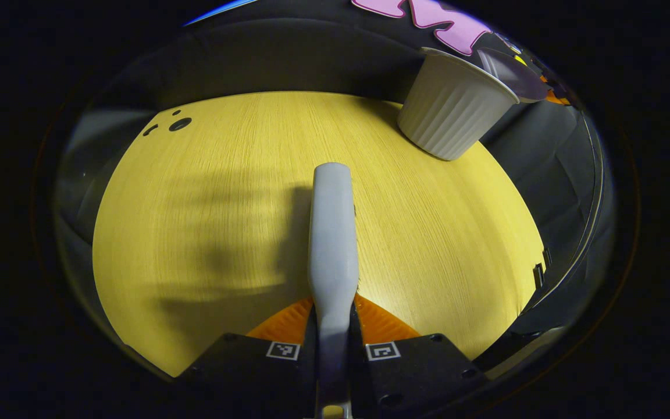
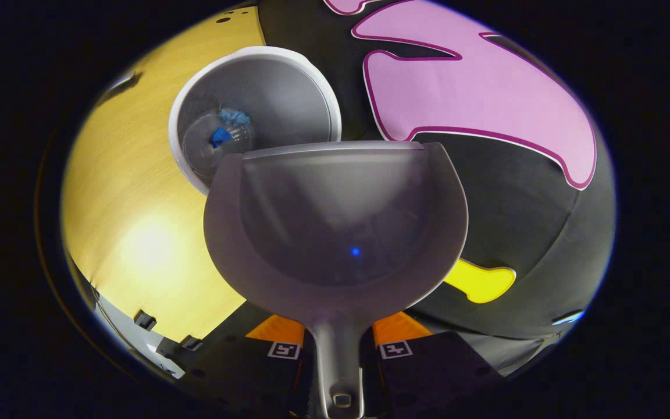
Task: Pick up the small broom and dustpan from the desktop, sweep the trash into the dustpan with the broom, and then empty the trash into the garbage bin.
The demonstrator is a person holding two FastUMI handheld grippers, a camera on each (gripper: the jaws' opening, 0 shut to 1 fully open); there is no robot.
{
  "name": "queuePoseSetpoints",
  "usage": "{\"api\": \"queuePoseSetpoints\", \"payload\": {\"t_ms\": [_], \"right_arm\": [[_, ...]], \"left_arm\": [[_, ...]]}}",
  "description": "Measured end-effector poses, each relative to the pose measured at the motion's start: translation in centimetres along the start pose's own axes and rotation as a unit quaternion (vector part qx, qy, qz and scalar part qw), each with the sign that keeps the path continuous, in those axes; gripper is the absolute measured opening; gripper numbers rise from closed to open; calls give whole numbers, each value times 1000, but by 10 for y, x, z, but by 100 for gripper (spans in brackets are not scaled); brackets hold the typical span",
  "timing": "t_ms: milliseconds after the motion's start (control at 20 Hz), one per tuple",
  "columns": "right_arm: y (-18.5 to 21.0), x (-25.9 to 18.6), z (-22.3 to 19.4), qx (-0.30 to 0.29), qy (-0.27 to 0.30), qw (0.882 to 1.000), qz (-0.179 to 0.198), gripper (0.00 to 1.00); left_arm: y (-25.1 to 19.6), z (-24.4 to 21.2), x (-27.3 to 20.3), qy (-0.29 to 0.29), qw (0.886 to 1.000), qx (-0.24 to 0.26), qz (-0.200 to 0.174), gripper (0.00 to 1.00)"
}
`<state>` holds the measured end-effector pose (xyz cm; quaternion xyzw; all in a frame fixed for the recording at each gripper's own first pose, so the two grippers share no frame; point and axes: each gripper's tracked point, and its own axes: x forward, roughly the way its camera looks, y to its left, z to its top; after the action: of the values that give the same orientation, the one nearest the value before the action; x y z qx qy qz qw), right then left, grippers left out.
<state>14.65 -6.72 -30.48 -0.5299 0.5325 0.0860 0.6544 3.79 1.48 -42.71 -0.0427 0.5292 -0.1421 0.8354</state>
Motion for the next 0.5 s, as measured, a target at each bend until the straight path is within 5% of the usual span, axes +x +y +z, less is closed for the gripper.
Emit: {"api": "queuePoseSetpoints", "payload": {"t_ms": [300, 500], "right_arm": [[9, 3, -1, 88, -18, 995, 35, 34], [29, -15, 5, 230, -60, 966, 102, 34]], "left_arm": [[-2, 2, -3, -5, 1000, 0, 8, 27], [0, 1, -6, -5, 1000, -7, 12, 27]]}}
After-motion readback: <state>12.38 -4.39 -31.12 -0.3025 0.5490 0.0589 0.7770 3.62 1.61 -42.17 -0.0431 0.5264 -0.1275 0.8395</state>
